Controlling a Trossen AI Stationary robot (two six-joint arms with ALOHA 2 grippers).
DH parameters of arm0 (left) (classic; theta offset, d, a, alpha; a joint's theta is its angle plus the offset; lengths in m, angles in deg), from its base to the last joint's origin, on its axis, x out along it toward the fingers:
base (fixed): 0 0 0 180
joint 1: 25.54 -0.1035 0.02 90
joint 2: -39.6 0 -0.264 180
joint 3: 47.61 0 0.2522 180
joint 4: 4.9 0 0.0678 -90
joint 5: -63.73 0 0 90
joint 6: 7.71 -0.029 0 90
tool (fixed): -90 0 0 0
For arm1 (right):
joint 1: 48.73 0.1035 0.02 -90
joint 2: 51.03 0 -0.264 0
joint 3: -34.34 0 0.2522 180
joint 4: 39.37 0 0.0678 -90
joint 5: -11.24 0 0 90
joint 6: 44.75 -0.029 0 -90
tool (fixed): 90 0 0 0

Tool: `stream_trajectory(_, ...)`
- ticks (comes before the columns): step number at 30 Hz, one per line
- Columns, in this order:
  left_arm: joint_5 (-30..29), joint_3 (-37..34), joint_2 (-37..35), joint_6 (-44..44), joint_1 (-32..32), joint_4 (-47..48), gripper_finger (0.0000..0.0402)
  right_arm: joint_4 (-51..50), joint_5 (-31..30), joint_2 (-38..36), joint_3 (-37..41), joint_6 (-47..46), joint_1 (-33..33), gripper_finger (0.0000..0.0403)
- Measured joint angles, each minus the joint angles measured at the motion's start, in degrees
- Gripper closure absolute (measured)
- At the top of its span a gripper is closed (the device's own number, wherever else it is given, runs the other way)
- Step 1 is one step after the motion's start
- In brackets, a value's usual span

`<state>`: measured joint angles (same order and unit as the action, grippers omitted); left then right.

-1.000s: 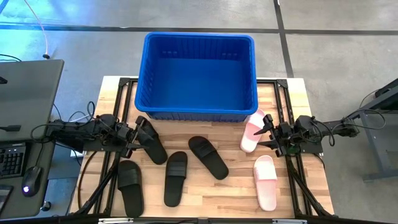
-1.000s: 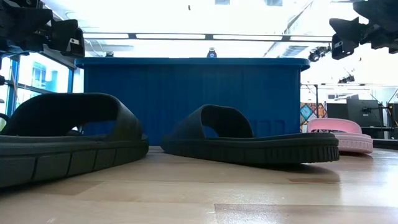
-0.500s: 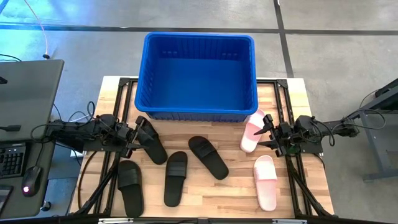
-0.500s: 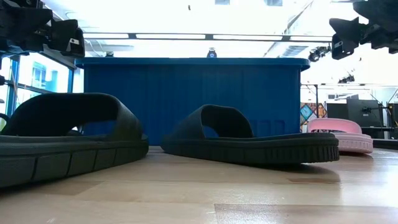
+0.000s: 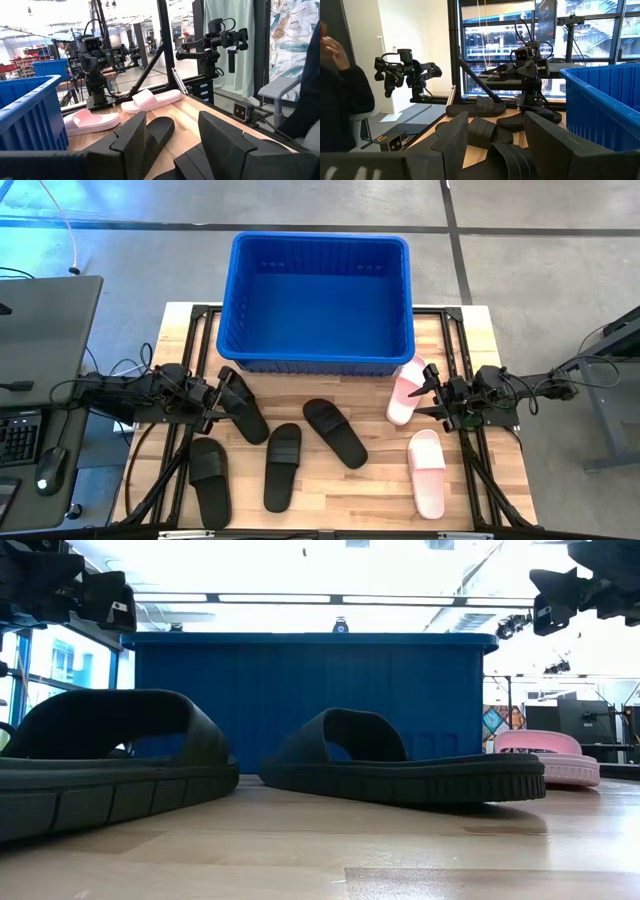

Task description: Pick and place slides into bin

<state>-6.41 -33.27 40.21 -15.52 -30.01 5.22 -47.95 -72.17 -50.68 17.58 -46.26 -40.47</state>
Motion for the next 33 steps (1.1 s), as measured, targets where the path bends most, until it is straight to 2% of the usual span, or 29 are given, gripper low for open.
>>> stream_trajectory(19, -0.14, -0.02, 0.02, -0.26, 0.00, 0.00, 0.0229, 0.01, 0.00, -0.01, 0.00, 0.01, 0.00, 0.0221)
stream_trajectory(24, -5.29, 0.01, 0.02, 0.16, 0.00, -0.50, 0.0229, 0.01, 0.00, 0.01, -0.02, 0.23, 0.00, 0.0217)
stream_trajectory(28, -5.24, 2.80, 0.02, -1.57, 0.00, -0.76, 0.0229, 0.93, -0.46, -0.01, 0.03, 4.12, 0.00, 0.0217)
stream_trajectory(31, -4.65, 6.42, 0.02, -6.24, 0.00, 0.45, 0.0229, 7.31, -0.98, 0.02, 0.07, 0.07, 0.00, 0.0217)
stream_trajectory(33, -6.44, 9.37, 0.02, -9.22, 0.02, 2.99, 0.0229, 9.39, -2.92, 0.00, -0.60, -1.72, 0.00, 0.0217)
